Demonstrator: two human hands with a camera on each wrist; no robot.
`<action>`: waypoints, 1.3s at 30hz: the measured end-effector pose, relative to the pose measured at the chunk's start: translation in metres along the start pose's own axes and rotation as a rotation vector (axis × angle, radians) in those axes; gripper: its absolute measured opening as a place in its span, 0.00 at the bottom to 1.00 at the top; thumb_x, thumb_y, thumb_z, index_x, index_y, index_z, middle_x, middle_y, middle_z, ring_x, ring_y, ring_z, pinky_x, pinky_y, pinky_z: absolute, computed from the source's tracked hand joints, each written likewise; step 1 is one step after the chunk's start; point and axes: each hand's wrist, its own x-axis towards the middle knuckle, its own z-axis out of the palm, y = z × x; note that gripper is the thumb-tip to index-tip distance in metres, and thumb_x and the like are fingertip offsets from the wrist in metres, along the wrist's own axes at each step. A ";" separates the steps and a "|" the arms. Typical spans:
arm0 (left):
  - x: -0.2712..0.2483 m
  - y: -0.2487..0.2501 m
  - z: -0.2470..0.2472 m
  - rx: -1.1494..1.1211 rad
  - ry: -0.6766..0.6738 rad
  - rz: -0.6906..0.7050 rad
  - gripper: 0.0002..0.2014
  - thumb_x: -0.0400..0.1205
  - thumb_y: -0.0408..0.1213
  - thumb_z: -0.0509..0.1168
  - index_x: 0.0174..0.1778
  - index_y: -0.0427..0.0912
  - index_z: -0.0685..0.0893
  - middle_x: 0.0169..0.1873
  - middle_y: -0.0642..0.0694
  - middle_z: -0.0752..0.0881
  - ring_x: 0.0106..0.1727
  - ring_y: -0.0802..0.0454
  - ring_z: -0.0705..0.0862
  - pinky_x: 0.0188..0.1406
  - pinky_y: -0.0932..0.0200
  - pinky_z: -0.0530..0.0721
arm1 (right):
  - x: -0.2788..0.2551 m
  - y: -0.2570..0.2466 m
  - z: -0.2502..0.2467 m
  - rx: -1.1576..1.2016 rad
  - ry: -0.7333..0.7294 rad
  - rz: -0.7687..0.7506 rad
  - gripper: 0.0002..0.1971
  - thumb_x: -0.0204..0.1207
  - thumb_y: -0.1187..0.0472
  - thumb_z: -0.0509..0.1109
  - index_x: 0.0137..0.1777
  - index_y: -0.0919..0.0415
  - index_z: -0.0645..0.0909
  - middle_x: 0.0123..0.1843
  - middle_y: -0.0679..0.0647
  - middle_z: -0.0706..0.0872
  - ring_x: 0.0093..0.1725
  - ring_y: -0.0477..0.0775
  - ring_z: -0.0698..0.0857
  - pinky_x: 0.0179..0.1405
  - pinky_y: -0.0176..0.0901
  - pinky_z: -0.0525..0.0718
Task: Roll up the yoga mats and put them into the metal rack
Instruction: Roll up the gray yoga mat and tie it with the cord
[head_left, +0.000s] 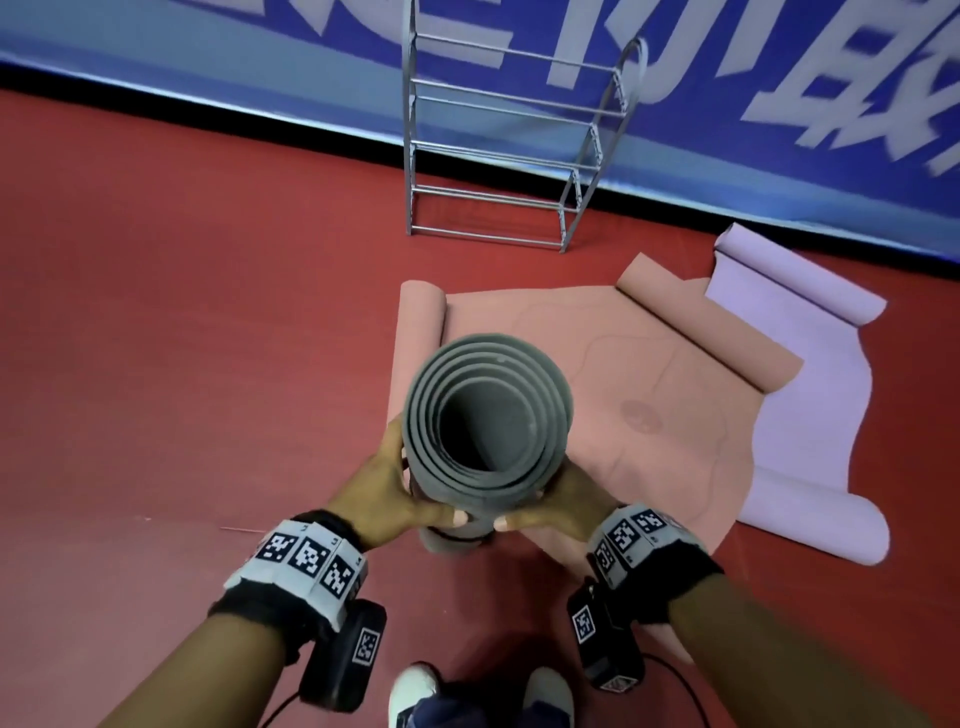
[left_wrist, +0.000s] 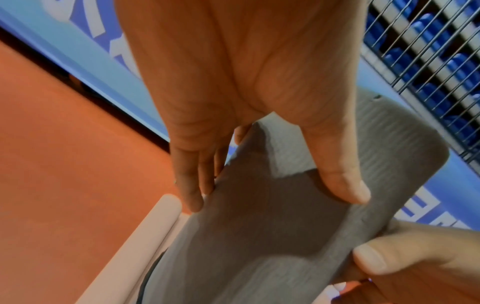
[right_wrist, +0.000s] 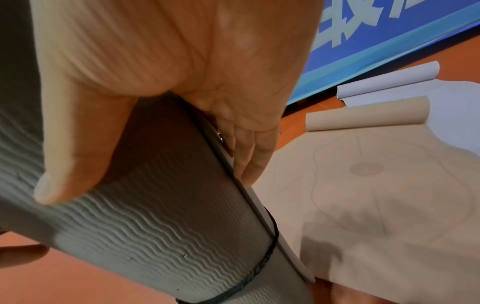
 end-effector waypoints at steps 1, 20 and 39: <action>0.002 0.012 -0.012 0.003 -0.002 0.011 0.62 0.51 0.55 0.83 0.78 0.64 0.53 0.68 0.66 0.75 0.69 0.65 0.76 0.60 0.75 0.75 | 0.001 -0.016 -0.002 0.022 0.006 0.002 0.59 0.40 0.47 0.92 0.74 0.61 0.72 0.66 0.52 0.86 0.68 0.49 0.83 0.65 0.47 0.84; 0.159 0.172 -0.218 0.168 0.040 0.159 0.58 0.52 0.53 0.84 0.77 0.55 0.62 0.71 0.59 0.75 0.71 0.68 0.74 0.69 0.67 0.76 | 0.175 -0.256 -0.057 0.071 -0.019 -0.129 0.40 0.57 0.73 0.86 0.66 0.52 0.70 0.54 0.37 0.81 0.52 0.34 0.81 0.49 0.22 0.79; 0.404 0.190 -0.491 0.133 -0.130 0.264 0.49 0.61 0.19 0.82 0.61 0.64 0.61 0.60 0.65 0.71 0.55 0.91 0.71 0.50 0.88 0.70 | 0.461 -0.437 -0.022 0.145 0.228 -0.079 0.62 0.53 0.71 0.88 0.79 0.48 0.50 0.67 0.45 0.75 0.71 0.52 0.75 0.71 0.43 0.74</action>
